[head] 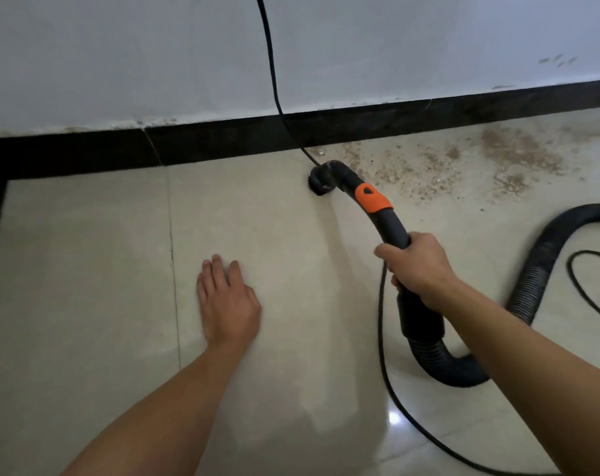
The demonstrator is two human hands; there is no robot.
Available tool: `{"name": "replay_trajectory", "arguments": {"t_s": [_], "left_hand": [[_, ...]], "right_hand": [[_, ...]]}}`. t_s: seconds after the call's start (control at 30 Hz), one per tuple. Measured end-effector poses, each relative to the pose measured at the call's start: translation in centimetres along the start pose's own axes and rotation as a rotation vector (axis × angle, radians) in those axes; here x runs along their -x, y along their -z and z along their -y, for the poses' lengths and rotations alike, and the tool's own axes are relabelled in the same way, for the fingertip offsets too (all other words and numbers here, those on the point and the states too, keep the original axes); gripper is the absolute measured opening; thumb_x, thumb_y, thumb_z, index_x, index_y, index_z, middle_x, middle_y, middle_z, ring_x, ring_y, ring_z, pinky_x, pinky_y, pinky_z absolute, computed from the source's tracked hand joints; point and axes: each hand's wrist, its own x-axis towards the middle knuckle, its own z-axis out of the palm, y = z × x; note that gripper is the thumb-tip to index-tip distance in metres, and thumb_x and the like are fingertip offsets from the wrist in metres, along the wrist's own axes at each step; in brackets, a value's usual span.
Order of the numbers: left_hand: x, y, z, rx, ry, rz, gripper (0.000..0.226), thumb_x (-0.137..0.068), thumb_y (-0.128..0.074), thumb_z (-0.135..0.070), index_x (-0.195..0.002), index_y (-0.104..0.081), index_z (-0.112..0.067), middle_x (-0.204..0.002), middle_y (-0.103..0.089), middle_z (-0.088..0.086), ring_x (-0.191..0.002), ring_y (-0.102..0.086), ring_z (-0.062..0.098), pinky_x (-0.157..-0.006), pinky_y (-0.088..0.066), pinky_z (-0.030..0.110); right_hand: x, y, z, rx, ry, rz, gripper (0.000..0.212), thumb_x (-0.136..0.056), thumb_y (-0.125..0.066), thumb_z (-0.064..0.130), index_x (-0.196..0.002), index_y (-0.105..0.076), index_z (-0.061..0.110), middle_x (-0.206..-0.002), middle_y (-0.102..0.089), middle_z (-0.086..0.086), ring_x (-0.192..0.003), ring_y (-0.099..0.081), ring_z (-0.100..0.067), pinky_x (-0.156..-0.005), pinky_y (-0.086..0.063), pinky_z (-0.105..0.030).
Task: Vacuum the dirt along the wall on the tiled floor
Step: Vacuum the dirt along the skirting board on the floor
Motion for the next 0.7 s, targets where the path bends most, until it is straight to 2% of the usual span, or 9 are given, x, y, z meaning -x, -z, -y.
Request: {"name": "replay_trajectory", "arguments": {"t_s": [0.1, 0.23, 0.33, 0.5, 0.6, 0.7], "left_hand": [[0.0, 0.2, 0.0, -0.011, 0.001, 0.006, 0.049, -0.084, -0.037, -0.020, -0.125, -0.055, 0.000, -0.139, -0.046, 0.029, -0.131, -0.038, 0.045, -0.110, -0.029, 0.053], [0.1, 0.4, 0.2, -0.006, -0.007, 0.003, 0.052, -0.085, -0.033, -0.021, -0.126, -0.055, 0.001, -0.139, -0.045, 0.030, -0.132, -0.037, 0.046, -0.110, -0.029, 0.054], [0.0, 0.3, 0.2, 0.012, -0.004, -0.020, 0.051, -0.083, -0.037, -0.021, -0.125, -0.056, 0.002, -0.138, -0.046, 0.030, -0.130, -0.038, 0.046, -0.109, -0.030, 0.055], [0.1, 0.3, 0.2, 0.018, -0.017, -0.040, 0.050, -0.081, -0.038, -0.020, -0.122, -0.057, 0.002, -0.135, -0.047, 0.031, -0.127, -0.041, 0.047, -0.106, -0.033, 0.056], [0.3, 0.3, 0.2, 0.035, -0.018, -0.059, 0.052, -0.081, -0.035, -0.020, -0.121, -0.057, 0.003, -0.134, -0.048, 0.032, -0.126, -0.042, 0.049, -0.105, -0.034, 0.056], [0.2, 0.4, -0.1, 0.046, -0.021, -0.070, 0.053, -0.081, -0.033, -0.022, -0.121, -0.058, 0.004, -0.133, -0.048, 0.033, -0.125, -0.042, 0.049, -0.105, -0.033, 0.056]], "right_hand": [[0.3, -1.4, 2.1, 0.096, 0.060, 0.059, 0.020, -0.077, -0.068, 0.029, -0.087, -0.060, 0.014, -0.072, -0.068, -0.009, -0.051, -0.065, -0.024, -0.062, -0.057, -0.040], [1.8, -0.4, 0.7, 0.132, 0.058, 0.097, 0.018, -0.075, -0.069, 0.028, -0.082, -0.061, 0.014, -0.063, -0.066, -0.006, -0.045, -0.061, -0.021, -0.055, -0.052, -0.035], [3.1, 2.8, -2.3, 0.016, 0.005, 0.069, 0.018, -0.080, -0.072, 0.022, -0.081, -0.061, 0.007, -0.056, -0.060, -0.006, -0.042, -0.054, -0.021, -0.048, -0.046, -0.032], [5.2, 8.9, -6.2, -0.239, -0.103, -0.072, 0.015, -0.087, -0.070, 0.012, -0.083, -0.058, 0.003, -0.057, -0.051, -0.012, -0.045, -0.046, -0.022, -0.047, -0.041, -0.033], [6.3, 10.4, -8.7, -0.274, -0.203, -0.093, 0.016, -0.088, -0.070, 0.012, -0.089, -0.059, 0.000, -0.060, -0.051, -0.013, -0.046, -0.047, -0.023, -0.048, -0.042, -0.033], [7.4, 9.9, -11.3, -0.248, -0.238, -0.111, 0.018, -0.086, -0.072, 0.013, -0.086, -0.059, 0.000, -0.057, -0.053, -0.012, -0.047, -0.048, -0.023, -0.049, -0.043, -0.034]]}}
